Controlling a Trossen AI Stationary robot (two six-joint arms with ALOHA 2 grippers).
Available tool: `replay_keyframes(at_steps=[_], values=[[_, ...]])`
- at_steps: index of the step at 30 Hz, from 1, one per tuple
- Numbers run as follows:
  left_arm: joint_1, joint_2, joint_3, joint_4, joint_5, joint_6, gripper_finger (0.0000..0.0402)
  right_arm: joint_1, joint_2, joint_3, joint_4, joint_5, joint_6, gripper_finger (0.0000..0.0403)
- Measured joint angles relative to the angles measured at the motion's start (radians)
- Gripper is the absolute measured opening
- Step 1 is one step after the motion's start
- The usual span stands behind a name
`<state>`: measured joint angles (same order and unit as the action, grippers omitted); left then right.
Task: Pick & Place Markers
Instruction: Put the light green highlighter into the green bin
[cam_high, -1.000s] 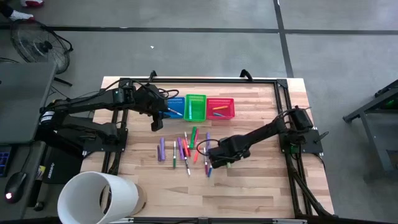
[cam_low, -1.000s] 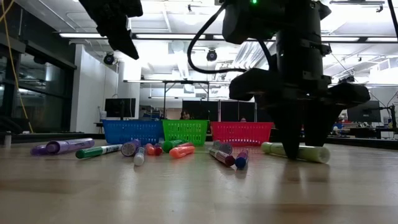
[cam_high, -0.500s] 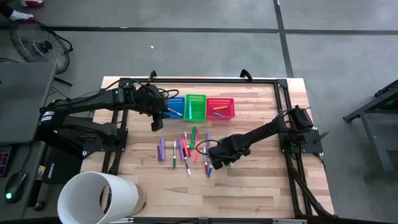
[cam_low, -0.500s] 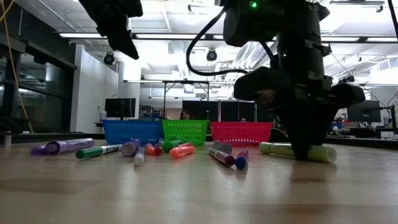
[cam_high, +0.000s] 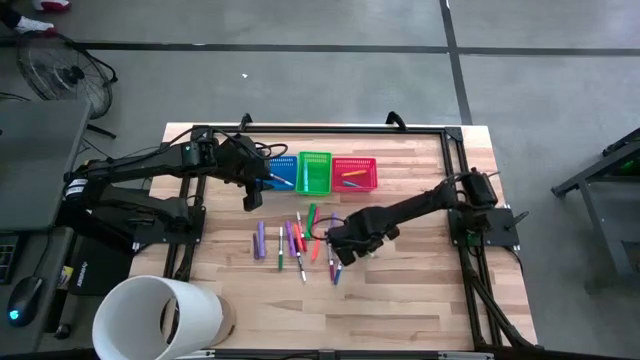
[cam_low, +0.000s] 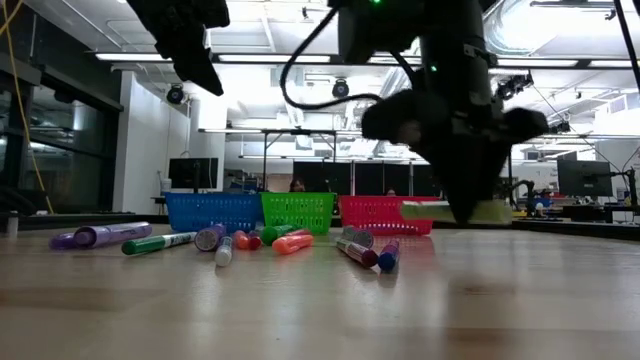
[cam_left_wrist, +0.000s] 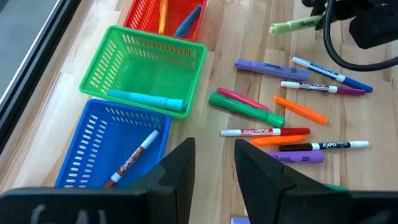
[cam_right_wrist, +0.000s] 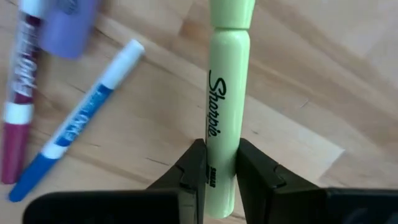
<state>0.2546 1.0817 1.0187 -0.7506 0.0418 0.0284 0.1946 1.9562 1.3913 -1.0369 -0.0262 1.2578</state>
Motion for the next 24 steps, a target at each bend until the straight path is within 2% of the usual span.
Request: replay_keyframes(at_steps=[11,24], values=[[0.0,0.0,0.0,0.0,-0.001,0.01,0.0111,-0.095,-0.002,0.176,-0.15,0.129,-0.125,0.0055],[0.0,0.0,0.0,-0.007,-0.003,0.016,0.0111,-0.24,-0.005,0.353,-0.129,0.23,-0.256,0.0055]])
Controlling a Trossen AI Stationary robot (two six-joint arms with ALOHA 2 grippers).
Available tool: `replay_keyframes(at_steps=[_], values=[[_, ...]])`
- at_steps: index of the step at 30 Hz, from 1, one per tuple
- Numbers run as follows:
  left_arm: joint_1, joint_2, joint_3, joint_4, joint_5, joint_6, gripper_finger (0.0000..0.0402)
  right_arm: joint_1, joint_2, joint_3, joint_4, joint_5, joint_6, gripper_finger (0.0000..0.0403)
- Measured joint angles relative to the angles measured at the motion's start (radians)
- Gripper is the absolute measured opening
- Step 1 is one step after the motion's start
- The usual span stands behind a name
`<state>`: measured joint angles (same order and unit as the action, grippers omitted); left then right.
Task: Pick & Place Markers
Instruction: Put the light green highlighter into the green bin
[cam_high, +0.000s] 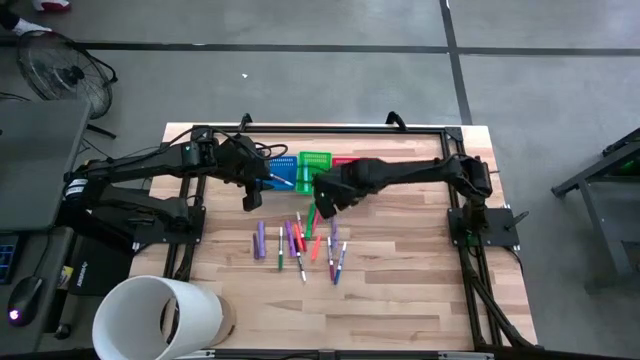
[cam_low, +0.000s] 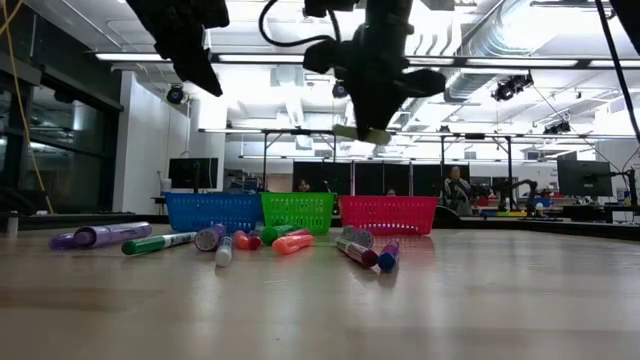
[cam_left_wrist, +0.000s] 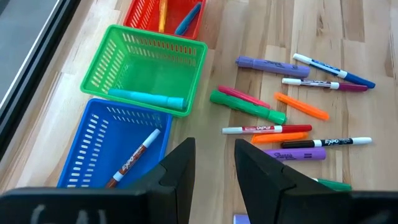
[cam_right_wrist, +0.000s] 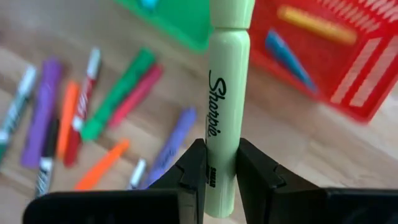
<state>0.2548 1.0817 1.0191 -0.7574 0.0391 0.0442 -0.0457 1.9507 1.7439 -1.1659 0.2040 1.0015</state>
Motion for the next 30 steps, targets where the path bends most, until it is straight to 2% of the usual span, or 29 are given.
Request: replay_keyframes(at_steps=[10,18,24,30], values=[[0.0,0.0,0.001,-0.002,-0.004,0.011,0.0111,-0.106,0.0,-0.027,0.31,-0.038,-0.066,0.0055],[0.0,-0.062,0.002,-0.027,-0.075,0.039,0.011,-0.179,0.015,-0.026,0.48,-0.056,-0.072,0.0055],[0.001,-0.109,0.001,-0.027,-0.153,0.06,0.011,-0.212,0.093,-0.027,0.52,-0.114,-0.06,0.0055],[0.001,-0.126,0.002,-0.035,-0.162,0.063,0.011,-0.23,0.151,-0.028,0.508,-0.167,-0.056,0.0055]])
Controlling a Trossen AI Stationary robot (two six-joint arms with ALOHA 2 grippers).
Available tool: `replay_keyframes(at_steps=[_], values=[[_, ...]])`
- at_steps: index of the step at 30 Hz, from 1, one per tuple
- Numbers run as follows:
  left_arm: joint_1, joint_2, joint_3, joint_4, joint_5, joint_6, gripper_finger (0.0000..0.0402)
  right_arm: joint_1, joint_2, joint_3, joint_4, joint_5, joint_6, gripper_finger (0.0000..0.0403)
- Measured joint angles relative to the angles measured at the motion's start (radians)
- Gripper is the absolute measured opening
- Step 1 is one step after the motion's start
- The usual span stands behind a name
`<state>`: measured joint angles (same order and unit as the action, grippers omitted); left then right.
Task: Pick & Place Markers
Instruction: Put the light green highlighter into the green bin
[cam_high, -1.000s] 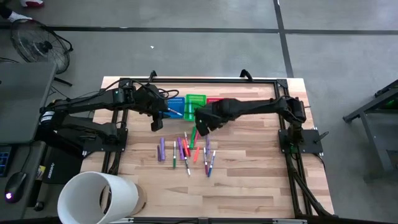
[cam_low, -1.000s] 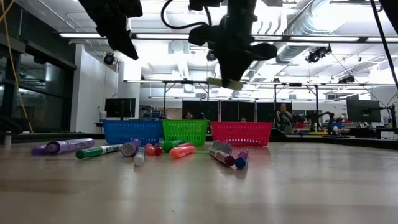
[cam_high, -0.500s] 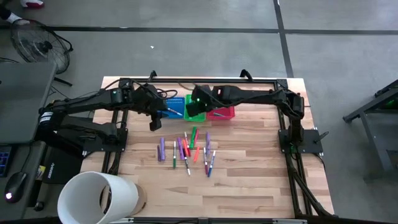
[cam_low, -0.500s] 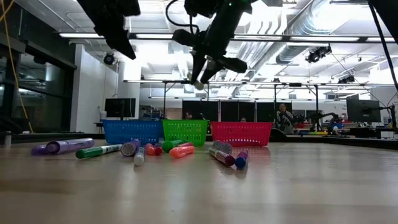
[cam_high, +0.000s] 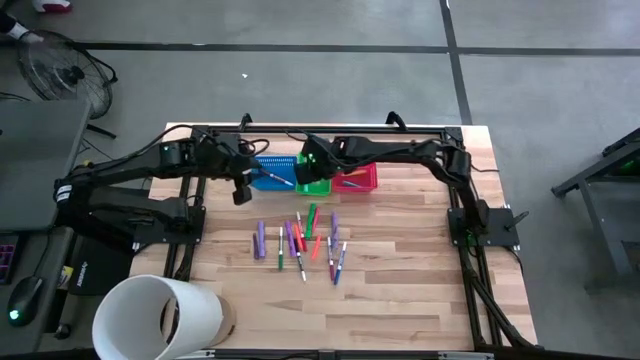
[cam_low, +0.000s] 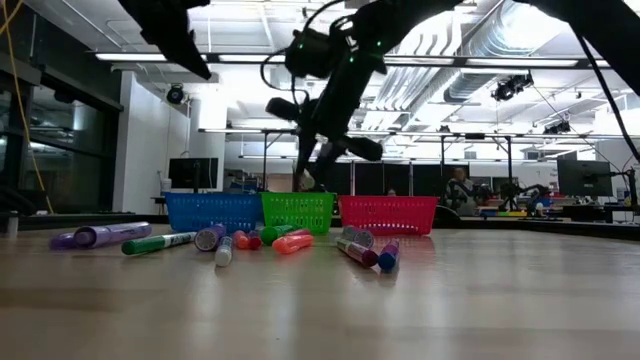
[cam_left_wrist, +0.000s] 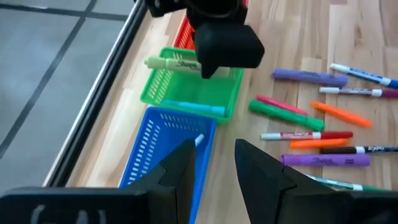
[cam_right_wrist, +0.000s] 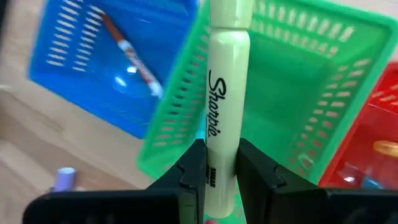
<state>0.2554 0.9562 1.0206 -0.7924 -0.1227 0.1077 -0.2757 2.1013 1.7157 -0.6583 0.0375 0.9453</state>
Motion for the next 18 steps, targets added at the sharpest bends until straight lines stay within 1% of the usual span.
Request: replay_keyframes(at_steps=[9,16,18], values=[[0.0,0.002,0.0,-0.018,0.001,-0.004,0.011,-0.016,0.012,0.001,-0.016,-0.073,0.015,0.0055],[0.0,0.002,0.0,-0.018,0.002,-0.005,0.0111,-0.024,0.012,0.001,-0.027,-0.08,0.017,0.0056],[0.0,0.002,0.0,-0.018,0.002,-0.006,0.011,-0.024,0.012,0.001,-0.037,-0.078,0.018,0.0074]])
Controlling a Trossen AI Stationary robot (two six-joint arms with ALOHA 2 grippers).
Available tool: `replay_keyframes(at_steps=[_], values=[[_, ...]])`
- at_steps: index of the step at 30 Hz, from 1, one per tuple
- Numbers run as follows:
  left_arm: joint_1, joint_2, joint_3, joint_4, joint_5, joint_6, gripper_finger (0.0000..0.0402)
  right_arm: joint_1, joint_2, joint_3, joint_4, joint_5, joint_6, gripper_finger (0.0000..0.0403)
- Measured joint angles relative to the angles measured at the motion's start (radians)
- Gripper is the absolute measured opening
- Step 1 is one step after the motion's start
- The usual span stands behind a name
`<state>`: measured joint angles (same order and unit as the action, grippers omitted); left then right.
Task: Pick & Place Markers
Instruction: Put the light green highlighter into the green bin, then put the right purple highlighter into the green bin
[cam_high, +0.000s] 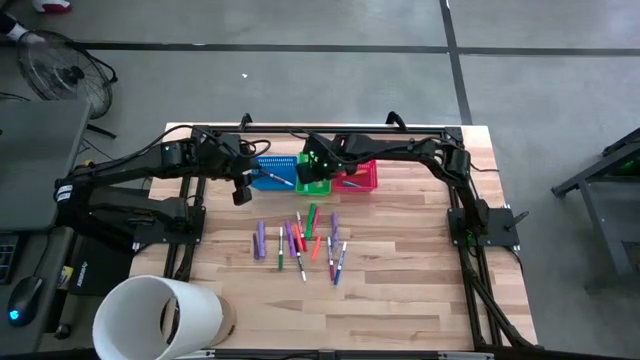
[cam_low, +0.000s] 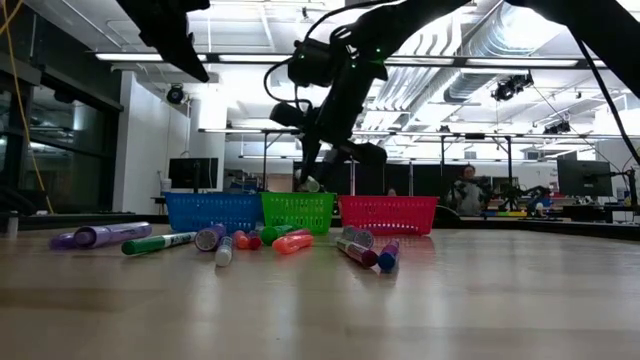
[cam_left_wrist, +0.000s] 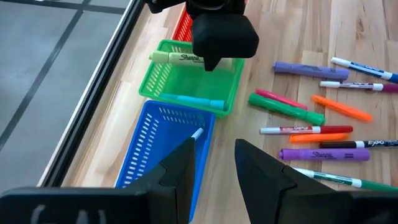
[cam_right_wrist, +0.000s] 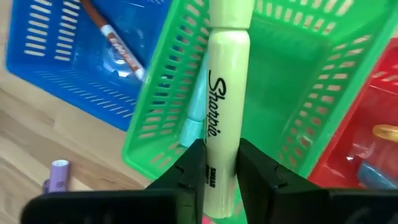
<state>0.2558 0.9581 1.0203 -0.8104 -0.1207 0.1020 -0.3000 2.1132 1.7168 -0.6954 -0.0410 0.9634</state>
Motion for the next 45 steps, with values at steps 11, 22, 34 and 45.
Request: replay_keyframes(at_steps=[11,22,34,45], values=[[0.0,0.0,0.0,-0.002,0.023,-0.032,0.011,0.0,0.0,0.0,0.004,-0.008,-0.015,0.0159],[0.0,0.0,-0.001,-0.007,0.033,-0.066,0.011,0.028,-0.105,0.0,-0.047,0.031,-0.072,0.0162],[-0.001,0.0,-0.002,-0.004,0.027,-0.08,0.011,0.153,-0.234,0.001,-0.282,0.234,-0.03,0.0162],[-0.001,-0.034,-0.002,0.01,-0.021,-0.191,0.011,0.344,-0.238,0.0,-0.43,0.311,-0.001,0.0162]])
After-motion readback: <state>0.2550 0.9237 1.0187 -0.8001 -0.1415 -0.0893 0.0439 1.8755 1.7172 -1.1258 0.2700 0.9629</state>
